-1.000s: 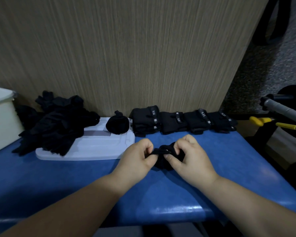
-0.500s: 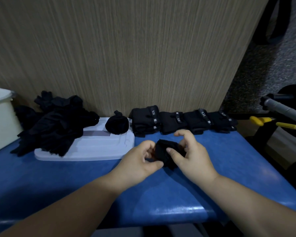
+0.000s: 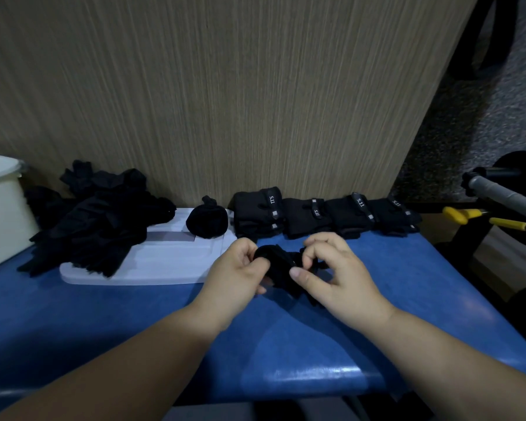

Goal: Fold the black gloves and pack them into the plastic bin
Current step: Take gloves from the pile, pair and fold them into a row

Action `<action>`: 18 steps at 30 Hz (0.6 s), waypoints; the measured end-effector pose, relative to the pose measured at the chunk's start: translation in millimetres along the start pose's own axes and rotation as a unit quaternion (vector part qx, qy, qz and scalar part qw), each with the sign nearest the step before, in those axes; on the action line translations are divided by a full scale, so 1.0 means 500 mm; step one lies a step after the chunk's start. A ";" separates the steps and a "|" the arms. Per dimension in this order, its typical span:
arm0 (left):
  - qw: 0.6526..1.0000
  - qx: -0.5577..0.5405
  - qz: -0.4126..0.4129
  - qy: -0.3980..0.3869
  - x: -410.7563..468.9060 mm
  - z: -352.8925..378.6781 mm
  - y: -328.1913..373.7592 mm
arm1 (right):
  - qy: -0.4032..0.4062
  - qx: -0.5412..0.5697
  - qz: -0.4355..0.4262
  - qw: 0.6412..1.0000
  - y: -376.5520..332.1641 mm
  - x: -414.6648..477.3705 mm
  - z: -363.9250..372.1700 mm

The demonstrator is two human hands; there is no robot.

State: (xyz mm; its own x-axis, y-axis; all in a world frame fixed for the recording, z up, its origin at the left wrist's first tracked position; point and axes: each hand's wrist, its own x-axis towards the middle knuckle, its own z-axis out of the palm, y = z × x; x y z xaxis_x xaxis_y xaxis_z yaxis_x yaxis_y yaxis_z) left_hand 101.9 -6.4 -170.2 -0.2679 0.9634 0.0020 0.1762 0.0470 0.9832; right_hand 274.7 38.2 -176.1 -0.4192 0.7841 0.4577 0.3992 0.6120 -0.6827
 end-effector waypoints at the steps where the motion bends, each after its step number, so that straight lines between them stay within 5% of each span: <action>1: 0.999 -0.030 -0.014 -0.012 -0.001 0.001 0.003 | -0.032 0.012 -0.003 0.999 0.000 0.000 -0.002; 6: 0.990 -0.112 -0.061 -0.054 -0.003 -0.002 0.013 | -0.136 0.008 0.025 0.990 0.013 -0.001 -0.005; 18: 0.992 -0.068 -0.098 -0.030 0.007 -0.019 0.011 | -0.053 0.142 0.111 0.982 -0.002 0.014 -0.034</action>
State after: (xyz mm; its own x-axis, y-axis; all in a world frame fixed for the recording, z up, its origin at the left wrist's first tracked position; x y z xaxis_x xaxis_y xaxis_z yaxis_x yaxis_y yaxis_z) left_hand 92.8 -5.2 -163.1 -0.2262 0.9537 -0.1983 -0.0047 0.2026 0.9793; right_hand 285.4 44.7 -162.6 -0.4356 0.8707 0.2282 0.2536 0.3620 -0.8970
